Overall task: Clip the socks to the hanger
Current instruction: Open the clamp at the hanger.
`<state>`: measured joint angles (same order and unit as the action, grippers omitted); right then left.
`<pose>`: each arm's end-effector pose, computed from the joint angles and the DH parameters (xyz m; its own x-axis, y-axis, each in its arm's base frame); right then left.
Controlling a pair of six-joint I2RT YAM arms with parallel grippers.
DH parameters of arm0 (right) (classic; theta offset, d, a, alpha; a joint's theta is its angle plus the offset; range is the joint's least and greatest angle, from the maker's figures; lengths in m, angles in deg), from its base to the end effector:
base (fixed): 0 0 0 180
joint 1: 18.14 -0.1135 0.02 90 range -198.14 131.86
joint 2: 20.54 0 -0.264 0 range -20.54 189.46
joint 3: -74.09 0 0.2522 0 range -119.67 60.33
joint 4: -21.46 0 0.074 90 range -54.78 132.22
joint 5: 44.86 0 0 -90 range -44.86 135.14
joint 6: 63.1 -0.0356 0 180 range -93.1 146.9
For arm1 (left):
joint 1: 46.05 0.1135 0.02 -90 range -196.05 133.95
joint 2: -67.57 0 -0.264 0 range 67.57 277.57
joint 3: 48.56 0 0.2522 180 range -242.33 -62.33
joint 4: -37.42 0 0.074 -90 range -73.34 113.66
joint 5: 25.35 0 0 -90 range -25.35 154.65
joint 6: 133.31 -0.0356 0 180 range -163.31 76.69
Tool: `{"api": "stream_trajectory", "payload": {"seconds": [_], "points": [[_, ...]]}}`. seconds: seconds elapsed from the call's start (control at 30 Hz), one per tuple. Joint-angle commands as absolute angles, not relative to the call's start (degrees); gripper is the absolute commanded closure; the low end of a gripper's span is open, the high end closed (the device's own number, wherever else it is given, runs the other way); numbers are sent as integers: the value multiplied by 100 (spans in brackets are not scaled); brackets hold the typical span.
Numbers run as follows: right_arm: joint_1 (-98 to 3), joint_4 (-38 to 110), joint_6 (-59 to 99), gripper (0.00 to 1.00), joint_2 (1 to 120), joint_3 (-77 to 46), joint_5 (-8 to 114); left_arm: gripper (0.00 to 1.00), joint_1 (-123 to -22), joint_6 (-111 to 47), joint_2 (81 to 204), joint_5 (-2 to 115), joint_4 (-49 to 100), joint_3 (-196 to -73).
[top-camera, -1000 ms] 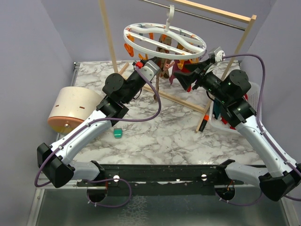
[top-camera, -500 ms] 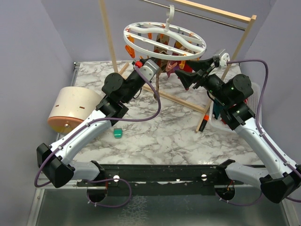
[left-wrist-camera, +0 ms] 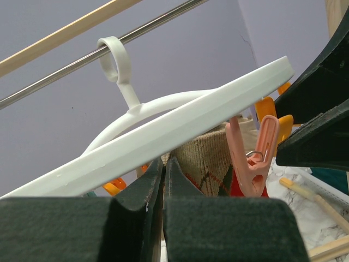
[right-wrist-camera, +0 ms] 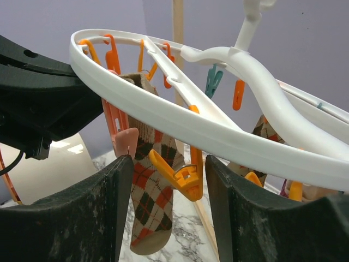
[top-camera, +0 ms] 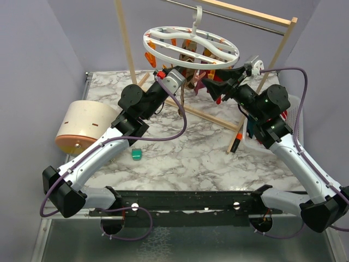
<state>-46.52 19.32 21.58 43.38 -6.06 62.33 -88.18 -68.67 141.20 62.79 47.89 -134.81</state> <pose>0.2137 0.1274 0.4551 0.2111 0.2147 -0.9536 -0.7235 0.6903 -0.0047 0.2162 -0.1971 0.4649 0.5595 0.0712 -0.8258 0.5013 0.7644 0.4055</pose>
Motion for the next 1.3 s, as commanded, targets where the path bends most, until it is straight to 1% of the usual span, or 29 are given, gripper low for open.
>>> {"api": "stream_trajectory", "payload": {"seconds": [0.0, 0.1, 0.33, 0.6, 1.2, 1.27], "points": [[-4618, 1709, 2208, 42, 4379, -768, 6072, 100, -8840, -6941, 14086, 6386, 4854, -13582], [-4624, 1724, 2211, 45, 4382, -785, 6073, 100, -8840, -6943, 14092, 6379, 4854, -13572], [-4622, 1810, 2211, 48, 4461, -925, 6112, 100, -8833, -6915, 14079, 6366, 4849, -13554], [-4626, 1825, 2198, 55, 4511, -972, 6122, 100, -8834, -6926, 14064, 6368, 4848, -13528], [-4622, 1927, 2165, 90, 4490, -971, 6127, 100, -8835, -6862, 13884, 6422, 4845, -13178], [-4618, 2004, 2154, 98, 4487, -988, 6077, 100, -8835, -6828, 13835, 6421, 4838, -13079]]}}
